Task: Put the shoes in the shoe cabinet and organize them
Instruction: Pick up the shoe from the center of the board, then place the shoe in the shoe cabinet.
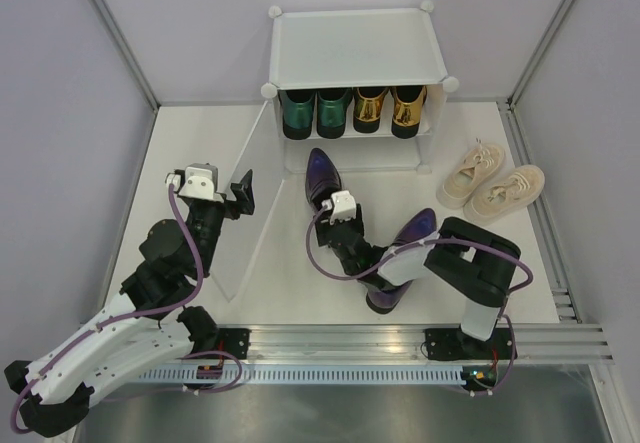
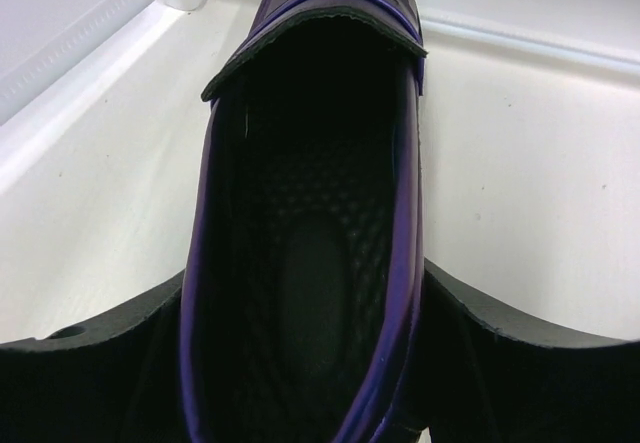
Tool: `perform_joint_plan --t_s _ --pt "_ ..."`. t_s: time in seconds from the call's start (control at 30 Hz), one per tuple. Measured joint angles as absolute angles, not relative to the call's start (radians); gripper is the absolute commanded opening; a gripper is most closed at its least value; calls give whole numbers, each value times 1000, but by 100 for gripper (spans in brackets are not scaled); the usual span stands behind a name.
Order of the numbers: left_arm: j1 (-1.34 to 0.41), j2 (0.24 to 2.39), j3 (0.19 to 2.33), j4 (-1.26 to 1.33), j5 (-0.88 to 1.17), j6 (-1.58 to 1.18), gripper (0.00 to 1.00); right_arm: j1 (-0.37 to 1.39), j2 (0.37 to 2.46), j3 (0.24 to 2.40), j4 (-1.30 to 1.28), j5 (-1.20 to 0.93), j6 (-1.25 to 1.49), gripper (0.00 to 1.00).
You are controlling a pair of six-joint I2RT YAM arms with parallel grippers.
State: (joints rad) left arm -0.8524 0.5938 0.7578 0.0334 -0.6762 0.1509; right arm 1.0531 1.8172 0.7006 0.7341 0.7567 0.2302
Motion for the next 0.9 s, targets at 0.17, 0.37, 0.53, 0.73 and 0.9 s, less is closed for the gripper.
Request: perform_joint_plan --t_s 0.17,0.37,0.53,0.73,0.9 --pt "-852 593 758 33 -676 151 86 997 1769 648 754 652 326 1" --pt "-852 593 758 33 -677 151 86 919 1706 595 770 530 443 1" --pt "-852 593 758 33 -677 151 86 862 1675 588 751 523 513 1" --pt "-852 593 758 33 -677 151 86 834 1670 645 674 545 554 1" --pt "-852 593 758 33 -677 151 86 820 1721 746 611 548 566 1"
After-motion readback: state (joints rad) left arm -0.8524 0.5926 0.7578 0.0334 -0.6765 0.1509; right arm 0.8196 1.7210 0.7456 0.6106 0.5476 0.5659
